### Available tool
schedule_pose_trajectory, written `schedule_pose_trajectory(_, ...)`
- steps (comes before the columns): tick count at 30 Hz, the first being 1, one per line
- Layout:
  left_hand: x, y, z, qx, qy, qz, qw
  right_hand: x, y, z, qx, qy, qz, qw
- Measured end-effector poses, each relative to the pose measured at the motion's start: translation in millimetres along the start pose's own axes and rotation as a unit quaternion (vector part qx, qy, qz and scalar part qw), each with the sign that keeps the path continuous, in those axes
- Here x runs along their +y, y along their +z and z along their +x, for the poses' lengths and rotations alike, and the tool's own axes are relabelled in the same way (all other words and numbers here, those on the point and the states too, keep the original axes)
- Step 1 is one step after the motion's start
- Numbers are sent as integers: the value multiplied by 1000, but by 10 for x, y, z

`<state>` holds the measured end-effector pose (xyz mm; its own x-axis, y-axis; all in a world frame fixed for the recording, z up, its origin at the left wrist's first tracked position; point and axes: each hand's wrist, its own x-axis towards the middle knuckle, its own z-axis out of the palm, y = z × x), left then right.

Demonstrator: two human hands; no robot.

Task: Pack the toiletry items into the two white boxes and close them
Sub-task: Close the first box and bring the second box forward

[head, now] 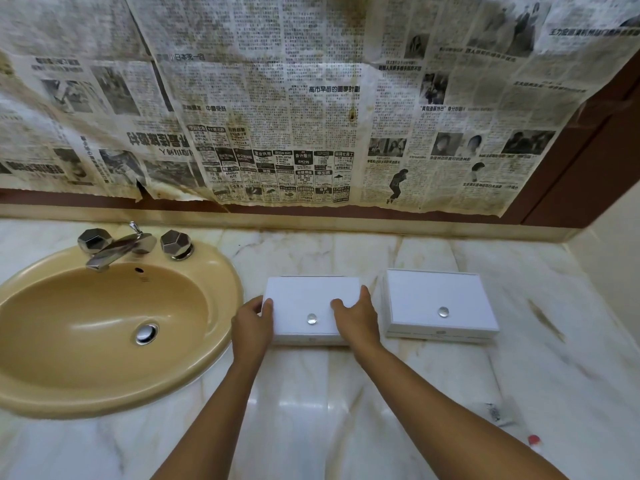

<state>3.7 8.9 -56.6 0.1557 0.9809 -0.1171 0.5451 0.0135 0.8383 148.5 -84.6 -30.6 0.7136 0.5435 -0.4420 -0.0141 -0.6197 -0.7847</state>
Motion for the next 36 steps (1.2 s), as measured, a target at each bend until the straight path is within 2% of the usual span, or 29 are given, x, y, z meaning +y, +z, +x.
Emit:
schedule_pose_trajectory(11, -5, 42, 37, -5, -24, 2, 1000, -21, -42, 48, -19, -2, -13, 1000)
schedule_pose_trajectory(15, 61, 84, 37, 10, -46, -6, 999, -64, -168, 0, 0, -57, -18, 998)
schedule_pose_trajectory(18, 281, 167, -37, 73, 16, -45, 996, -108, -353, -26, 36, -116, 11, 993)
schedule_pose_trajectory(22, 675, 409, -235, 85, 127, -59, 986, -100, -677, 19, 104, -154, 20, 982)
schedule_pose_trajectory(25, 915, 682, -400, 19, 159, -69, 985, -4, -909, 96, 138, -146, 10, 980)
schedule_pose_trajectory(29, 1149, 1039, -608, -125, 111, -59, 984, 176, -1148, 221, 166, -117, -5, 979)
schedule_pose_trajectory(36, 1222, 1396, -703, -217, 46, 14, 975, 450, -1421, 375, 213, -91, -97, 968)
